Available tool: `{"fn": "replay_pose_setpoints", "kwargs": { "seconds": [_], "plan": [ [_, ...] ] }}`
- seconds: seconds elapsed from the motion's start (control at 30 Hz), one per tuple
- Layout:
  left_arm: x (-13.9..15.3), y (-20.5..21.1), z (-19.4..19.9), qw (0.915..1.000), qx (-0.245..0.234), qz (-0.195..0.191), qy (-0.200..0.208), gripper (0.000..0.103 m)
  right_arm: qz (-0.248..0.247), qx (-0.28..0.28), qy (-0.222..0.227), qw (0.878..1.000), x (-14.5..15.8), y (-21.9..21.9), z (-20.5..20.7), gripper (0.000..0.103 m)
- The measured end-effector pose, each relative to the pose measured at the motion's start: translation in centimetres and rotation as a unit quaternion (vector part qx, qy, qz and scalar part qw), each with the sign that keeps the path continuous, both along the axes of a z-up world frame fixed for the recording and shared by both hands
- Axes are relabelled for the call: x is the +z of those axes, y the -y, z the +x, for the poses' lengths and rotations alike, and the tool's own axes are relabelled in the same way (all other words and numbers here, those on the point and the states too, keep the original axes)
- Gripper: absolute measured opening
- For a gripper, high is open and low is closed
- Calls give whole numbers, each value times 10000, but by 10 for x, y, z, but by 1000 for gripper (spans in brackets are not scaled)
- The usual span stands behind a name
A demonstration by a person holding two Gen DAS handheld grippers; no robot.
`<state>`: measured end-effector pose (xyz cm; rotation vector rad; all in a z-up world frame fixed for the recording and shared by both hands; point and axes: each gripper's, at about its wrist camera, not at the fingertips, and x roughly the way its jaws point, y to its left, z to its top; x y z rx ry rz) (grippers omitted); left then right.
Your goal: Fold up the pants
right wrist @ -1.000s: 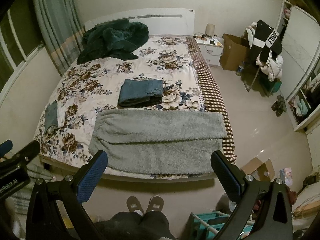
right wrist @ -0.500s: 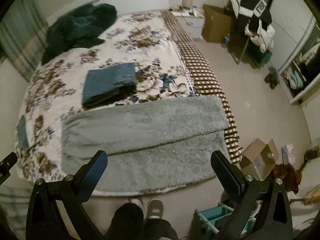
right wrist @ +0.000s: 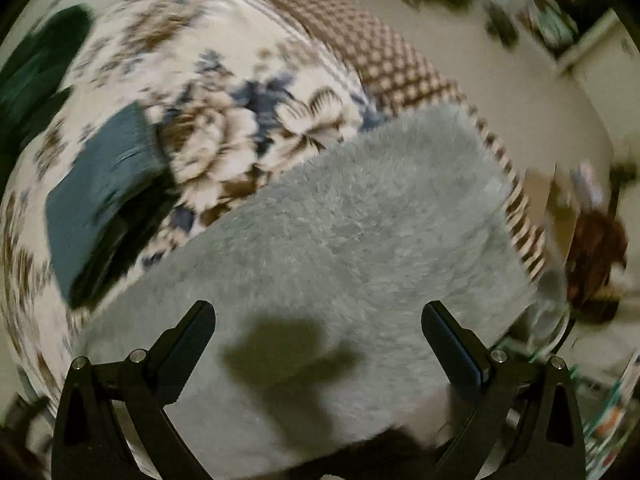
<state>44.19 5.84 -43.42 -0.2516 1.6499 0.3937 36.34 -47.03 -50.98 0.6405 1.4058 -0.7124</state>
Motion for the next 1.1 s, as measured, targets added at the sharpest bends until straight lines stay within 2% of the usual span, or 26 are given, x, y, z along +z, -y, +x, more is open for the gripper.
{"fn": "replay_pose_setpoints", "kwargs": {
  "seconds": [0.13,0.2,0.33,0.43,0.47,0.5,0.53,0.57,0.63,0.73,0.77,0.8,0.87,1.0,1.1],
  "plan": [
    [-63,-30,32,9948,918,-213,-385,103,234,-741,-215,9967,-67,40,20,103],
    [-85,-42,43,9905,1245,-287,-502,103,331,-1031,-299,9937,-89,58,23,103],
    [-120,-58,61,9810,1788,-438,-616,103,520,-1642,-460,9840,-136,92,33,103],
    [-134,-61,67,9776,1960,-386,-664,103,620,-1990,-512,9767,-164,108,40,103],
    [-136,-61,69,9773,1989,-356,-643,101,647,-2046,-524,9753,-170,110,41,103],
    [-137,-60,69,9777,1989,-295,-611,89,686,-2102,-533,9738,-179,113,45,103],
    [-135,-59,68,9782,1984,-232,-559,76,717,-2146,-563,9724,-189,115,48,103],
    [-134,-59,67,9788,1975,-201,-498,69,735,-2161,-571,9719,-195,116,51,103],
    [-127,-57,61,9808,1920,-142,-319,41,781,-2177,-588,9711,-207,117,55,98],
    [-108,-53,45,9834,1806,-155,72,14,774,-2078,-527,9737,-215,113,58,71],
    [-100,-55,41,9833,1789,-237,219,9,736,-2015,-518,9753,-214,113,59,52],
    [-92,-54,34,9827,1777,-360,380,6,626,-1918,-510,9781,-210,111,59,27],
    [-70,-51,22,9823,1693,-426,672,6,513,-1751,-451,9822,-202,109,57,14],
    [-22,-46,-11,9795,1533,-613,1157,5,504,-1441,-47,9883,-174,100,41,10],
    [18,-61,-54,9718,1585,-879,1506,5,518,-1158,336,9914,-142,89,20,10]
  ]
}}
